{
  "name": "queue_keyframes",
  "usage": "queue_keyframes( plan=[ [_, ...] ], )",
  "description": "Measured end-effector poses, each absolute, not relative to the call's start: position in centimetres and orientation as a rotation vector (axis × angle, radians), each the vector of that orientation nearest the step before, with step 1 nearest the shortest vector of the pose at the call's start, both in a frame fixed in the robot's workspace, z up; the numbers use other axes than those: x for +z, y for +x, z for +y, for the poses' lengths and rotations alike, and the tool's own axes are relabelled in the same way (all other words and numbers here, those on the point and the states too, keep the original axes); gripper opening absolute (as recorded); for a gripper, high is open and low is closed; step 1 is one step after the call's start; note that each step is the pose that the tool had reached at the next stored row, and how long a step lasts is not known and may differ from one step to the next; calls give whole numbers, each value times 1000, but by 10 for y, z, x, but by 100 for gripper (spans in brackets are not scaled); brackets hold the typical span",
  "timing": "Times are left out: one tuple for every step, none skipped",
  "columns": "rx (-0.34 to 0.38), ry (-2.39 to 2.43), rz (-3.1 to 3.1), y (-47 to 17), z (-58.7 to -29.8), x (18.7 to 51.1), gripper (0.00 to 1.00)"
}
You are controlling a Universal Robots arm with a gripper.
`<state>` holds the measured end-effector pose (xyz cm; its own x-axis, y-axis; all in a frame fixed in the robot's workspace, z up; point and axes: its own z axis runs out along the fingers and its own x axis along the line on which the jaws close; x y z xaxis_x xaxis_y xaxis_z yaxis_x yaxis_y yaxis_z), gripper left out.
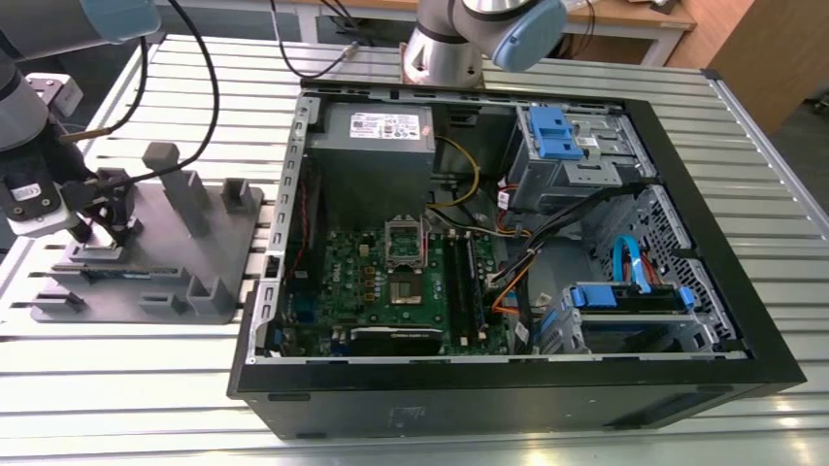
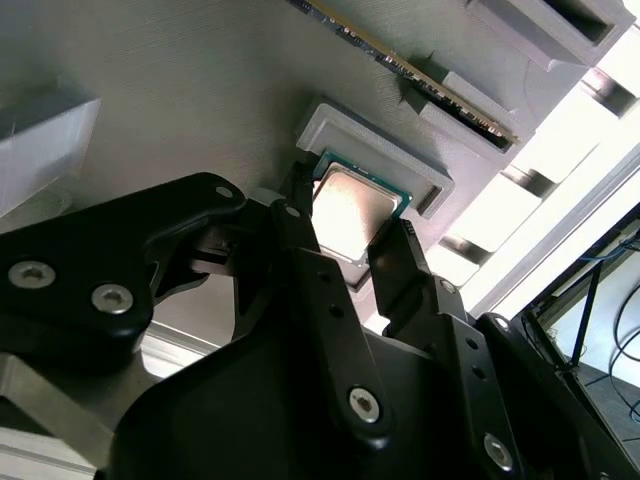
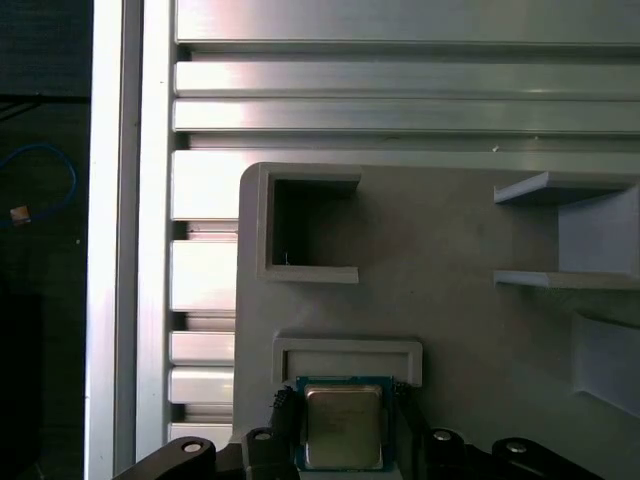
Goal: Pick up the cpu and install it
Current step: 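Pick up the cpu and move it towards the insertion slot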
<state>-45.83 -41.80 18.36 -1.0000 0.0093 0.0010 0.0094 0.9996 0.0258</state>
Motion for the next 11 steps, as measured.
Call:
queue_keyframes(
  plan=[
    [-41, -15, -3140, -458, -418, 184, 47],
    [-41, -15, -3140, -458, -418, 184, 47],
    [-41, -15, -3140, -458, -418, 184, 47],
    [-41, -15, -3140, -458, -418, 184, 47],
    [-40, -15, -3140, -458, -418, 185, 47],
    [-40, -15, -3140, -458, -418, 185, 47],
    [-40, -15, -3140, -458, -418, 186, 47],
    [-41, -15, -3140, -458, -418, 187, 47],
    [-41, -15, -3140, -458, -418, 188, 47],
    [-41, -15, -3140, -458, -418, 188, 47],
    [-41, -15, -3140, -458, -418, 189, 47]
  ],
)
